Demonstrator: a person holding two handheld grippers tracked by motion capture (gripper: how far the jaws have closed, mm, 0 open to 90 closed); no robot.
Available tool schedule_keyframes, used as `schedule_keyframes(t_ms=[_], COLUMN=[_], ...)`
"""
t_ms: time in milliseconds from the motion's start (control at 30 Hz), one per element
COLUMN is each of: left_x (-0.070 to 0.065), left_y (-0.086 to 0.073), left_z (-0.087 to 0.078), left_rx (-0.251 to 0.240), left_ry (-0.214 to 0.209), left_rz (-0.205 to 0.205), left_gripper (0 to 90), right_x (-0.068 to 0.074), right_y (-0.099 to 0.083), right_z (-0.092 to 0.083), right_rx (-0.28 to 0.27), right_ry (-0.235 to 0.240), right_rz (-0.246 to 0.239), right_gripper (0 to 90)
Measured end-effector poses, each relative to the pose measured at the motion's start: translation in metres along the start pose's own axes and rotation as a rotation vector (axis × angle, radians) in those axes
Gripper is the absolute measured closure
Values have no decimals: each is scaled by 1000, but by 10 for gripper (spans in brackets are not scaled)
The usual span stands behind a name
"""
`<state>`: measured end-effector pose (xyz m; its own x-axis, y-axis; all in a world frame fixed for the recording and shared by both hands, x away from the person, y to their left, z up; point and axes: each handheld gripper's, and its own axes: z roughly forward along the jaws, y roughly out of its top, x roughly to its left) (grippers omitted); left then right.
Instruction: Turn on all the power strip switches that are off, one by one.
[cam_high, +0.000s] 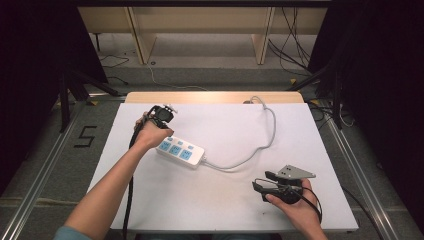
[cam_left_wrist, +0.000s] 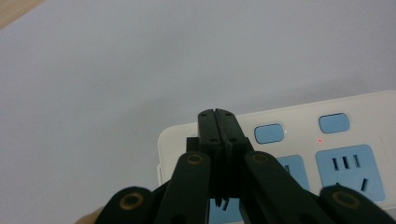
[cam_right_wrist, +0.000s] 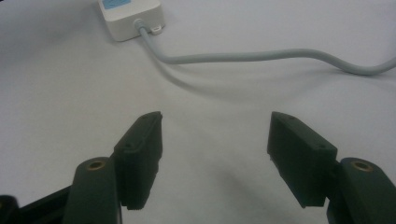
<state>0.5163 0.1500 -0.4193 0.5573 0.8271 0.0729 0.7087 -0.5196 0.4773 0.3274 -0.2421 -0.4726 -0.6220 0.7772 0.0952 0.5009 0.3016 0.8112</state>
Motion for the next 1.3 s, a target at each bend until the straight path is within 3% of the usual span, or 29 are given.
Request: schedule_keyframes(t_ms=[567,1300], left_x=[8,7], left_y=[-1,0], left_z=[1,9], left_rx=[16,43], left_ry=[11,6], left_rz=[-10,-3], left_gripper=[898,898], right_x=[0,0], right_y=[0,0], right_z=[0,1], right_rx=[3,1], right_ry=[2,4], right_rz=[0,-3], right_gripper=[365,365])
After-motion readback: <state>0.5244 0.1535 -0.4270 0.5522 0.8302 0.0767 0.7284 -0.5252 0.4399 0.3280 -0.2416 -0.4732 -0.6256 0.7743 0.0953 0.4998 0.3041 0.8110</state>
